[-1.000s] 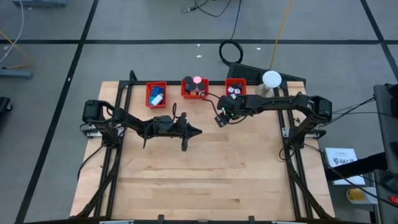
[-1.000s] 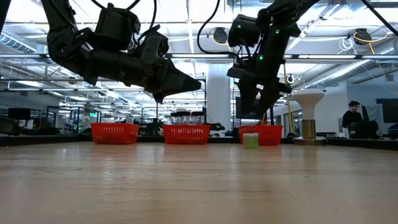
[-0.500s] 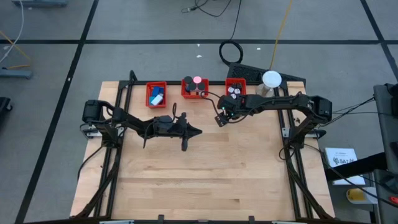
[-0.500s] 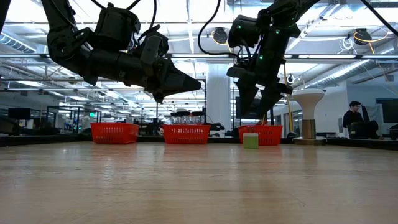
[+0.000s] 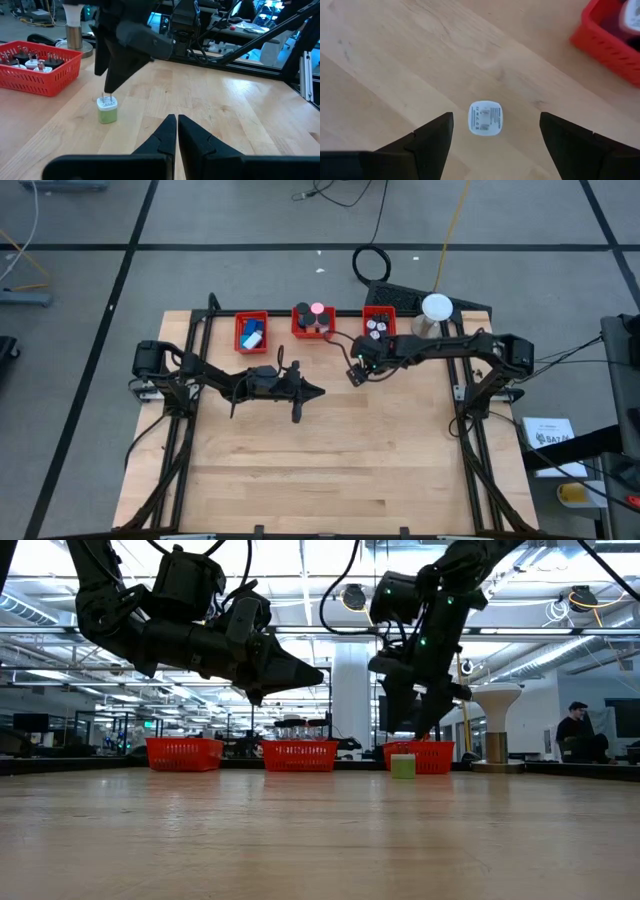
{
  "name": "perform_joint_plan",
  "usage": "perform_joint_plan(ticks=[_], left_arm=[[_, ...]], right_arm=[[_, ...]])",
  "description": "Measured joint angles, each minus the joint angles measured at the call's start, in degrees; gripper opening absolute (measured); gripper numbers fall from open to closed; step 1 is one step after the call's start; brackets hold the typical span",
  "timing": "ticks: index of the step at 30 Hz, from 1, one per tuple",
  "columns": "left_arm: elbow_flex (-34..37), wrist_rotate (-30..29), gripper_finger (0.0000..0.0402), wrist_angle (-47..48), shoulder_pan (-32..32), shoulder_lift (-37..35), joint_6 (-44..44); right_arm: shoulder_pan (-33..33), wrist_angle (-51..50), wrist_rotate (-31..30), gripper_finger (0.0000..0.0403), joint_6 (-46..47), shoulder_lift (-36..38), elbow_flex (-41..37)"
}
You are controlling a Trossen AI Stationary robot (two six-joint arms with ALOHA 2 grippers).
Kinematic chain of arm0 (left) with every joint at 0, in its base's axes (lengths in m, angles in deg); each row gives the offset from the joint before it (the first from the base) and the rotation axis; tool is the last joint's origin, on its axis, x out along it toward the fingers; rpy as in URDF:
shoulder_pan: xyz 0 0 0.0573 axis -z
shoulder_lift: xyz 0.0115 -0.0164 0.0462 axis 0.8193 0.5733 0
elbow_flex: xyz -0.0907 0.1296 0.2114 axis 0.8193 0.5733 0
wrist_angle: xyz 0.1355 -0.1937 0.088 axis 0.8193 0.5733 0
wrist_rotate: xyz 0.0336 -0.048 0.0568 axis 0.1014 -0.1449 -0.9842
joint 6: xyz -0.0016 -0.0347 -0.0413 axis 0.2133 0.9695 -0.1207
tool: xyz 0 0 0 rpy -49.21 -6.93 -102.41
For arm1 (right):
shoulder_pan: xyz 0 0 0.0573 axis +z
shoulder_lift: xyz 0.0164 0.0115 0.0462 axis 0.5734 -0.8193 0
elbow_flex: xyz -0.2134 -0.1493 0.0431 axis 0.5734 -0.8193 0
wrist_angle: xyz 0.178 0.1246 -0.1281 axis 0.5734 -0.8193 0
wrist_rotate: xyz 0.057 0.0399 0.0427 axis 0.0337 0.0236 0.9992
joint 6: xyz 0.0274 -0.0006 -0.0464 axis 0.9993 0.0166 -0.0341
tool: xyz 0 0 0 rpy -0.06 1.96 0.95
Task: Pick & Place Office items
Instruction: Put the green charger adapter into the right orange basket
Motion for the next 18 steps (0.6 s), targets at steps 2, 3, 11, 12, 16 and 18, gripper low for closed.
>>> perform_joint_plan(ticks=[2, 3, 11, 12, 16, 18], left_arm=[[0.0, 0.0, 0.0017, 0.0, 0.0, 0.0, 0.0], [0.0, 0.0, 0.0017, 0.0, 0.0, 0.0, 0.0], [0.0, 0.0, 0.0017, 0.0, 0.0, 0.0, 0.0], [0.0, 0.0, 0.0017, 0.0, 0.0, 0.0, 0.0], [0.0, 0.0, 0.0017, 0.0, 0.0, 0.0, 0.0], [0.0, 0.0, 0.0017, 0.0, 0.0, 0.0, 0.0]], right_arm=[[0.0, 2.4, 0.0, 0.0291, 0.0, 0.0, -1.7], [0.0, 3.5, 0.1, 0.0291, 0.0, 0.0, -2.4], [0.0, 8.8, 0.1, 0.0284, -0.5, -1.8, -6.0], [0.0, 9.1, 0.3, 0.0279, -1.0, -2.6, -6.0], [0.1, 10.2, 1.5, 0.0256, -1.7, -6.1, -6.0], [0.2, 10.9, 1.4, 0.024, -1.9, -7.1, -6.0]])
